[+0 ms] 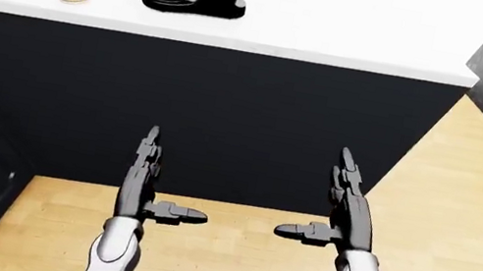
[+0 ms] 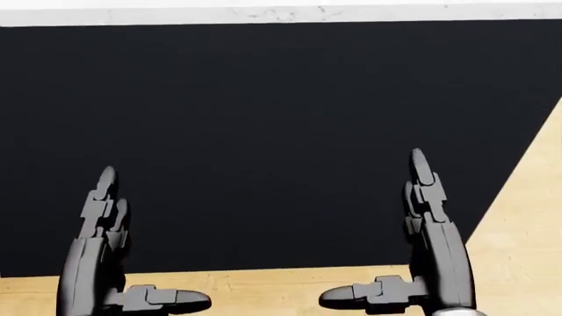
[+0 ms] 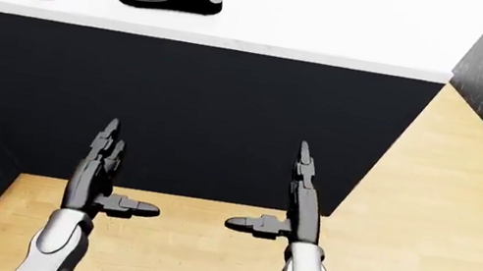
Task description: Place the cake in the stand mixer bowl.
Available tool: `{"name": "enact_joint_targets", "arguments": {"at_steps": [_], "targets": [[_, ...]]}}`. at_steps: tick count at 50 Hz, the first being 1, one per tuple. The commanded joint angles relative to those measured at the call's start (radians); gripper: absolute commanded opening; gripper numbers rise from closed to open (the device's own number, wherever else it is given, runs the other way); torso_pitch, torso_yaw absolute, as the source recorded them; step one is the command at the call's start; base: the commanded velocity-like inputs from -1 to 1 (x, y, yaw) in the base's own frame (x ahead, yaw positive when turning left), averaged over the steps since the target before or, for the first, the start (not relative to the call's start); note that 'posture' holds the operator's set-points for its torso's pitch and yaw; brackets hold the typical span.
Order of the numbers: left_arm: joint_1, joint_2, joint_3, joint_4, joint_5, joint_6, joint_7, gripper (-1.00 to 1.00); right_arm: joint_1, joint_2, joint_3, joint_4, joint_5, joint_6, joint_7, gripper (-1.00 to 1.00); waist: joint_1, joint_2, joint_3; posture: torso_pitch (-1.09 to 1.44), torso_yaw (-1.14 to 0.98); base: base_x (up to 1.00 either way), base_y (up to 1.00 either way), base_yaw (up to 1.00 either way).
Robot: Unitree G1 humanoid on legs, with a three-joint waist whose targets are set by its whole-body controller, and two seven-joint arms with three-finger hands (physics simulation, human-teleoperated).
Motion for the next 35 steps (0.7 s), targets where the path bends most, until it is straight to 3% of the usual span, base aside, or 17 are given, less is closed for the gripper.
{"name": "enact_joint_targets", "arguments": {"at_steps": [1, 11, 35], "targets": [[-0.017, 0.003, 0.005, -0.058, -0.003, -0.008, 0.005, 1.0, -0.015, -0.001, 0.002, -0.066, -0.009, 0.0, -0.001, 1.0, 0.0, 0.001, -0.016, 0.0, 0.0, 0.0, 0.0, 0.0], [-0.036, 0.011, 0.027, -0.182, -0.023, 0.074, 0.015, 1.0, -0.015, 0.007, 0.021, -0.234, -0.063, 0.112, -0.02, 1.0, 0.0, 0.004, -0.01, 0.0, 0.0, 0.0, 0.0, 0.0], [-0.054, 0.032, 0.082, -0.364, -0.057, 0.198, 0.025, 1.0, -0.046, 0.003, 0.016, -0.322, -0.131, 0.224, -0.023, 1.0, 0.0, 0.007, -0.002, 0.0, 0.0, 0.0, 0.0, 0.0]]}}
